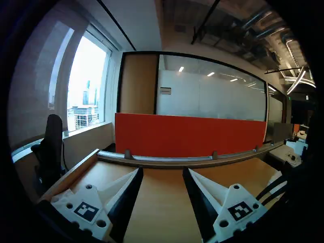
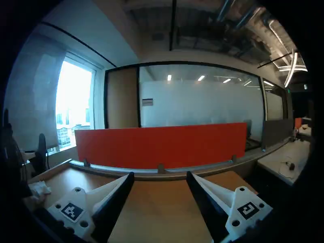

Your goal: Fold towel

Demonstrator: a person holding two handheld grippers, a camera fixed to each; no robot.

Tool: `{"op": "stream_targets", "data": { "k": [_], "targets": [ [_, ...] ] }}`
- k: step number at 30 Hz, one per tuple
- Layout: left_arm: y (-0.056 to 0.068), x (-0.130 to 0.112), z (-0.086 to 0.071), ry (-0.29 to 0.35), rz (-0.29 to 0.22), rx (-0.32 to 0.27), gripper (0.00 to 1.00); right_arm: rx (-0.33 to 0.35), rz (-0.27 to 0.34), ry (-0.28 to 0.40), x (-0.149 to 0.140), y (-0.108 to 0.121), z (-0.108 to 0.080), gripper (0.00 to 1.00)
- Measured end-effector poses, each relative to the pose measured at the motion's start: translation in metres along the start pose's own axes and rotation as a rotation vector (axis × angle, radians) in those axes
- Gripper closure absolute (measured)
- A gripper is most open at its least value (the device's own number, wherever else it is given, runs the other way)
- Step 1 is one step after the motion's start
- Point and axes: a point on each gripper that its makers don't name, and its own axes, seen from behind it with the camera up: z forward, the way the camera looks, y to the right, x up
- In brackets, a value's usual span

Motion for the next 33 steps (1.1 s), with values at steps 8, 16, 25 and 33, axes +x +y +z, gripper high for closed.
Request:
{"op": "stream_targets", "data": {
  "k": [8, 16, 25, 33],
  "targets": [
    [-0.002, 0.003, 0.0, 0.025, -0.001, 0.004, 0.29, -0.008, -0.004, 0.003, 0.006, -0.004, 0.0, 0.01],
    [-0.003, -0.004, 0.003, 0.045, 0.034, 0.006, 0.29, -0.02, -0.031, -0.006, 0.003, -0.01, -0.002, 0.01],
    [-0.001, -0.015, 0.001, 0.074, 0.103, 0.012, 0.29, -0.03, -0.019, -0.021, 0.003, -0.016, -0.007, 0.01],
    [-0.008, -0.036, -0.005, 0.092, 0.149, 0.035, 0.29, -0.039, -0.033, -0.026, 0.005, -0.017, -0.01, 0.01]
  ]
}}
